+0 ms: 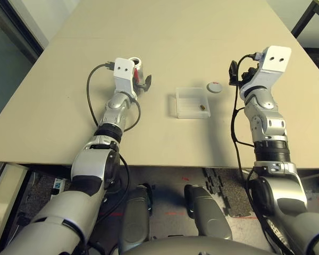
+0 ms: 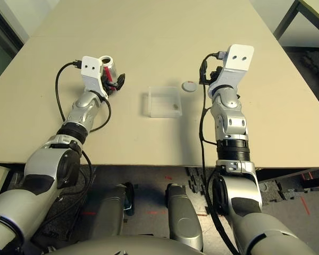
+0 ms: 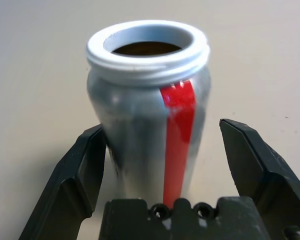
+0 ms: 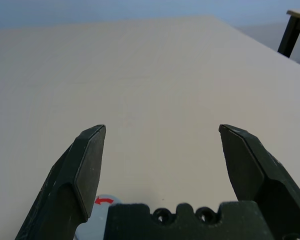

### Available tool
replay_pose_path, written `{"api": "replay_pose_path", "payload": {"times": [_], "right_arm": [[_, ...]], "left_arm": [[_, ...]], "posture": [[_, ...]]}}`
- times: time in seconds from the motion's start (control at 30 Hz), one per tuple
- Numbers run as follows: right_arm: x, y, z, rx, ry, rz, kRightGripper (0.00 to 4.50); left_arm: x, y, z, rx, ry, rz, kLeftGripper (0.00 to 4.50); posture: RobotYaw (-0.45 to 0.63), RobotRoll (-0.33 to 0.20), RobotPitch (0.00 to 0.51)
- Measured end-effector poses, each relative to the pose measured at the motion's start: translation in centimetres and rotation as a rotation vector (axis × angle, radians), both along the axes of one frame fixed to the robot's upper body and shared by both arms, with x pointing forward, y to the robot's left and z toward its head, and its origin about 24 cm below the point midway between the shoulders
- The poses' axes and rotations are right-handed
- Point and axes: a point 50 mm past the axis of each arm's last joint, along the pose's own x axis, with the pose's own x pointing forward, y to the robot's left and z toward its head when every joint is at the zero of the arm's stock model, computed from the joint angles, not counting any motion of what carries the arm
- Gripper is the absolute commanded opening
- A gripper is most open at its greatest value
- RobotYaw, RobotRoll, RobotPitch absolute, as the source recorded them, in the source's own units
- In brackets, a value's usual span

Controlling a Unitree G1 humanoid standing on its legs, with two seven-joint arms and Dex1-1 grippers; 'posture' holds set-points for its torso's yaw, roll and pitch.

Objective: Pour the medicine from the bottle into the box.

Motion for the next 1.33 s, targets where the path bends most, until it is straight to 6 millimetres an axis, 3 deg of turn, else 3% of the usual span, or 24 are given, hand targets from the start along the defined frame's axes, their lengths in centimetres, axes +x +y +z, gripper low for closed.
{"api": "replay_pose_path", "payload": {"times": [0.23,0.57,0.67,0.8,1.13,1.23,1.33], "right_arm": [[-1.2,0.2,0.7,-0.005,-0.008,0.034,4.50],[-6.4,0.0,-0.3,-0.040,0.007,0.075,4.50],[-6.9,-0.2,-0.5,-0.037,0.013,0.074,4.50],[-6.5,-2.0,-0.9,-0.025,0.024,-0.002,4.50],[-3.5,-7.0,-0.1,-0.061,-0.007,-0.238,4.50],[-3.2,-8.0,-0.6,-0.056,0.013,-0.298,4.50],[-3.2,-8.4,-1.1,-0.054,0.024,-0.330,4.50]], "left_arm": [[-3.3,0.9,-0.7,-0.017,0.000,0.023,4.47],[-7.0,2.7,2.5,-0.073,-0.054,0.098,4.47],[-7.3,3.3,3.4,-0.096,-0.080,0.120,4.47],[-7.0,5.5,4.1,-0.070,-0.109,0.175,4.47],[-4.7,14.7,5.3,-0.038,-0.187,0.438,4.47],[-5.0,17.3,5.0,-0.029,-0.186,0.519,4.47],[-5.0,18.5,4.2,-0.028,-0.159,0.558,4.47]], "posture": [[-0.07,0.000,0.200],[-0.06,0.000,0.228],[-0.05,0.000,0.235],[-0.05,0.000,0.239],[-0.04,0.000,0.235],[-0.04,0.000,0.231],[-0.06,0.000,0.229]]}}
